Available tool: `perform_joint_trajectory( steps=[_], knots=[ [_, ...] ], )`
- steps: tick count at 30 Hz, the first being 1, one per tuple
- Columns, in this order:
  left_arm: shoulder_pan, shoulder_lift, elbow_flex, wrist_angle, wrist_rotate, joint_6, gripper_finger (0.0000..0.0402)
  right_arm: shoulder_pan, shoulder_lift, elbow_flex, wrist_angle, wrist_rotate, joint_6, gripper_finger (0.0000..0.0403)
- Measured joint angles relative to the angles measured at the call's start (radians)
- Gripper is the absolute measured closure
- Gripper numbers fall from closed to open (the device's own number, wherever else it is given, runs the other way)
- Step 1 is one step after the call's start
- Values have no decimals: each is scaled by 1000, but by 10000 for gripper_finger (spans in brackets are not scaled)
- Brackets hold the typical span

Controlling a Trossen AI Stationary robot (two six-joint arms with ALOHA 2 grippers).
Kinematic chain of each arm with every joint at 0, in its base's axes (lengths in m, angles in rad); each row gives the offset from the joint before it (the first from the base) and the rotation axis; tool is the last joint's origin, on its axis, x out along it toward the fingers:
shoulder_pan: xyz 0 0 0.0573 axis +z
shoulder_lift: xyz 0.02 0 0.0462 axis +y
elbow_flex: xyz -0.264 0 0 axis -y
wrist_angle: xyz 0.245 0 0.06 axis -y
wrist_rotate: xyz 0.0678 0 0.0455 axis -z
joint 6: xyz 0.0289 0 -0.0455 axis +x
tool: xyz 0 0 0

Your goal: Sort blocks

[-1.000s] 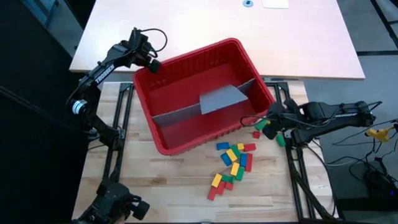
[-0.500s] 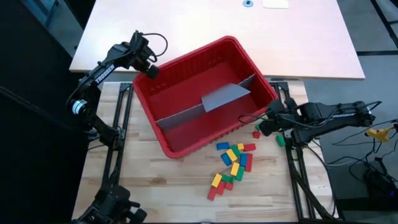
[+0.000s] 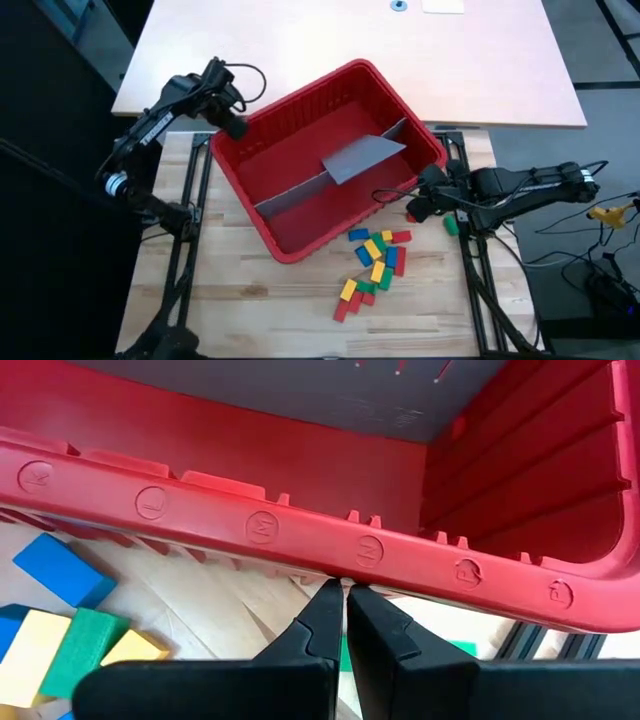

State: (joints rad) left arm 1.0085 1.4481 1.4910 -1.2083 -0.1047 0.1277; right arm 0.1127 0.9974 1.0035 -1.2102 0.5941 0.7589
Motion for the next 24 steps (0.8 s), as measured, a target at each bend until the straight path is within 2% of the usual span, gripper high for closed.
perform_joint_trajectory(
  steps=[7,12,24],
  knots=[
    [-25,-130,-55,0,-2,-51,401,0,-10,0,0,0,-8,403],
    [-25,-188,-75,91,-4,-63,401,0,-26,0,-2,5,-14,403],
    [-25,-122,-75,236,-6,-59,401,0,-130,0,-150,87,94,403]
  ],
)
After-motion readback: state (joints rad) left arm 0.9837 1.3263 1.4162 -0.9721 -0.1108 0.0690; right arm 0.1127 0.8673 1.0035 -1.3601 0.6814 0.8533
